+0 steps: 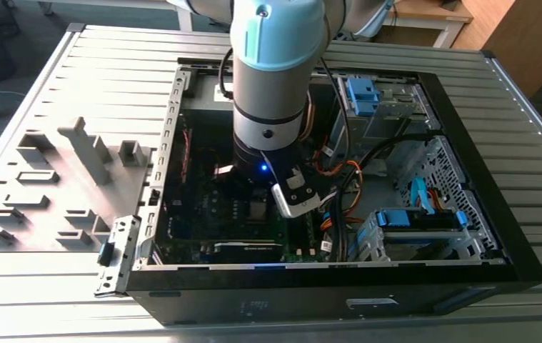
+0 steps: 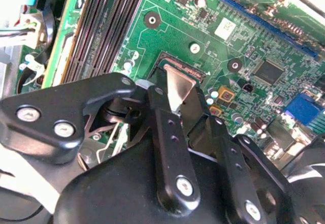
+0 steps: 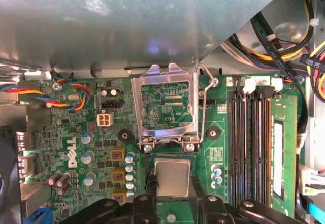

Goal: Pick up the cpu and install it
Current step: 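Place the cpu into insertion slot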

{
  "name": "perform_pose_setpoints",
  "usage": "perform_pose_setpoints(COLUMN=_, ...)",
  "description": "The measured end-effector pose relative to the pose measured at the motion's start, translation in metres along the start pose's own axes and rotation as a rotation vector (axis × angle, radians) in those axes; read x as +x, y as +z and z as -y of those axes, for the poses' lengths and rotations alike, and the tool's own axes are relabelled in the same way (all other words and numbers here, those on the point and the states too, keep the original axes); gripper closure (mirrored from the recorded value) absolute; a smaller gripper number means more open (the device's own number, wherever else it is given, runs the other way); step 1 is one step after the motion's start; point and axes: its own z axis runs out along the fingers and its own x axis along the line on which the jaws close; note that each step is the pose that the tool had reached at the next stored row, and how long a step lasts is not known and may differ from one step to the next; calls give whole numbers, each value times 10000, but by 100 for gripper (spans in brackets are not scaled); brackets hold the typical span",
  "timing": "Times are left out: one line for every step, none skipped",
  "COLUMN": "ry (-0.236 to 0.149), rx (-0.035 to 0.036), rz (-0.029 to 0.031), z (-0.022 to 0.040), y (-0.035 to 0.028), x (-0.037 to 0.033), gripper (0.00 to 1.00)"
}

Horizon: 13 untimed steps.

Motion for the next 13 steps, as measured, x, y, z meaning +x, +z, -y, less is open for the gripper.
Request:
perform_pose_setpoints(ry=0, rx=0, rz=0, z=0, y=0, x=0, gripper=62)
perform_pose_setpoints(ry=-1, rx=0, rz=0, z=0, y=0, x=0, gripper=62)
perform_pose_setpoints(ry=-1, rx=0, rz=-1, z=0, y=0, x=0, gripper=61)
perform_pose_setpoints(ry=-1, rx=0, rz=-1, z=0, y=0, x=0, gripper=55)
perform_pose_setpoints(ry=-1, rx=0, rz=0, z=0, y=0, x=0, gripper=55)
perform_pose_setpoints(ry=-2, rx=0, rz=0, z=0, y=0, x=0, gripper=49)
perform_pose_setpoints(ry=-1, rx=1, rz=0, z=0, y=0, x=0, gripper=43)
perform_pose_setpoints(ry=-2, rx=1, rz=0, z=0, y=0, x=0, gripper=43)
perform_pose_setpoints(ry=-2, rx=1, rz=0, z=0, y=0, x=0, gripper=37)
perform_pose_setpoints(ry=-2, rx=6, rz=0, z=0, y=0, x=0, gripper=37)
perform_pose_setpoints(ry=-2, rx=5, rz=1, z=-1, y=6, x=-1, gripper=31)
perform_pose_setpoints(ry=2, rx=2, rz=0, z=-1, y=16, x=-2, gripper=31)
perform_pose_setpoints(ry=4, rx=2, rz=0, z=-2, y=25, x=-6, gripper=31)
